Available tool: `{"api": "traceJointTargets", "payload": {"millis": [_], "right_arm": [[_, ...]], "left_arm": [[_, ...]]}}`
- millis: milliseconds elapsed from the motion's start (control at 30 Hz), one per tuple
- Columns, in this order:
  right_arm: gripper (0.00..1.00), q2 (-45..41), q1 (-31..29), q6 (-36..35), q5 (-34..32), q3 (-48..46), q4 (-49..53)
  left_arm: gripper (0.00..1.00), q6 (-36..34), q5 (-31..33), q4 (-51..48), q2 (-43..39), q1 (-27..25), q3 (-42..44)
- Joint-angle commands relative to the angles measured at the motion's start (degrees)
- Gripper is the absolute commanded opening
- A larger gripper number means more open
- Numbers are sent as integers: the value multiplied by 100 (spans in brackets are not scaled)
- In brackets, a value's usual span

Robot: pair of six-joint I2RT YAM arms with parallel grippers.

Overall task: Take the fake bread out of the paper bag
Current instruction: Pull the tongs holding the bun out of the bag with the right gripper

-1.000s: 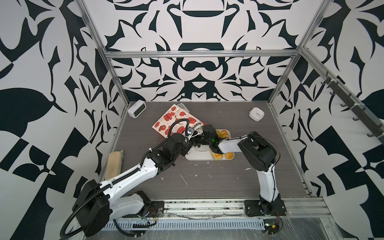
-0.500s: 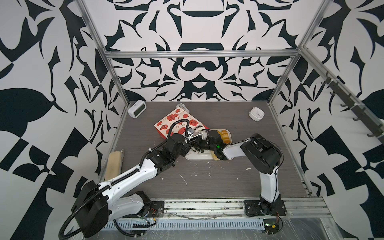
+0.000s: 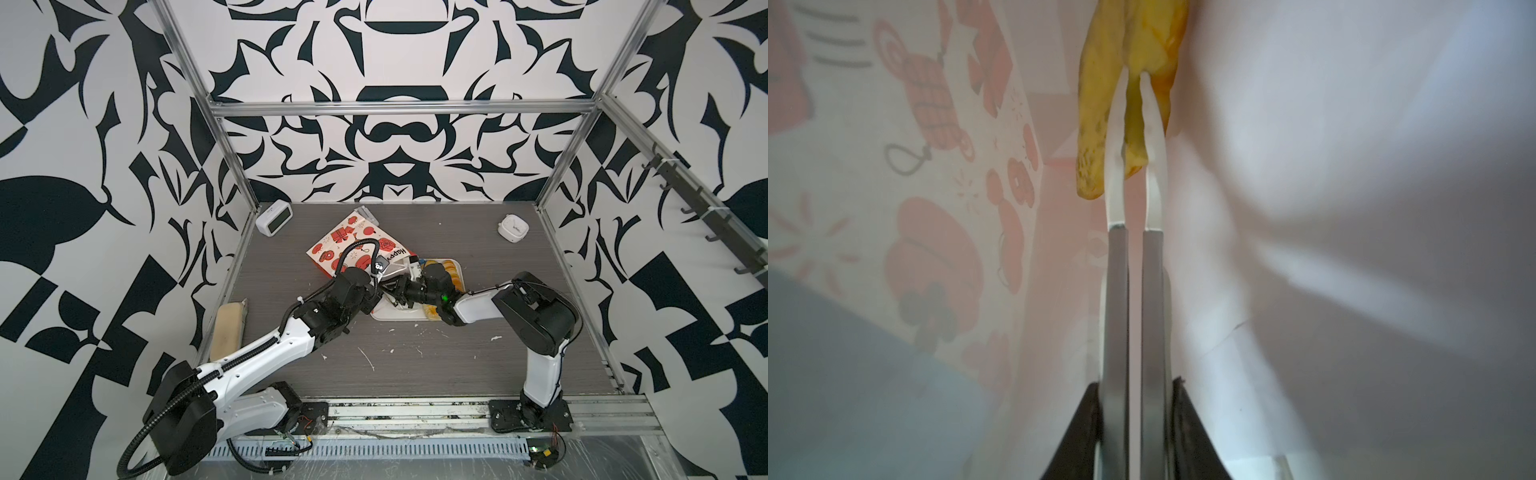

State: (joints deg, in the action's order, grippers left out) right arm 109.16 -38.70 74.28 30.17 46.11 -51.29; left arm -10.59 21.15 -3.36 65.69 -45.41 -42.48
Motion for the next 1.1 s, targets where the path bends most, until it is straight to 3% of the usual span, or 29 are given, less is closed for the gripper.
{"api": "traceJointTargets", "payload": {"millis": [0,433,1067], "right_arm": [[0,-499,38,-1,-11,-93,-612],[0,-1592,80,-343,164,-796,370],[0,-4056,89,-1174,-173,-1555,3179]], "left_arm": [[0,-28,-50,-105,6,-12,120],[0,-103,115,127,5,-12,227],[0,-363,249,279,-187,-5,257]]}}
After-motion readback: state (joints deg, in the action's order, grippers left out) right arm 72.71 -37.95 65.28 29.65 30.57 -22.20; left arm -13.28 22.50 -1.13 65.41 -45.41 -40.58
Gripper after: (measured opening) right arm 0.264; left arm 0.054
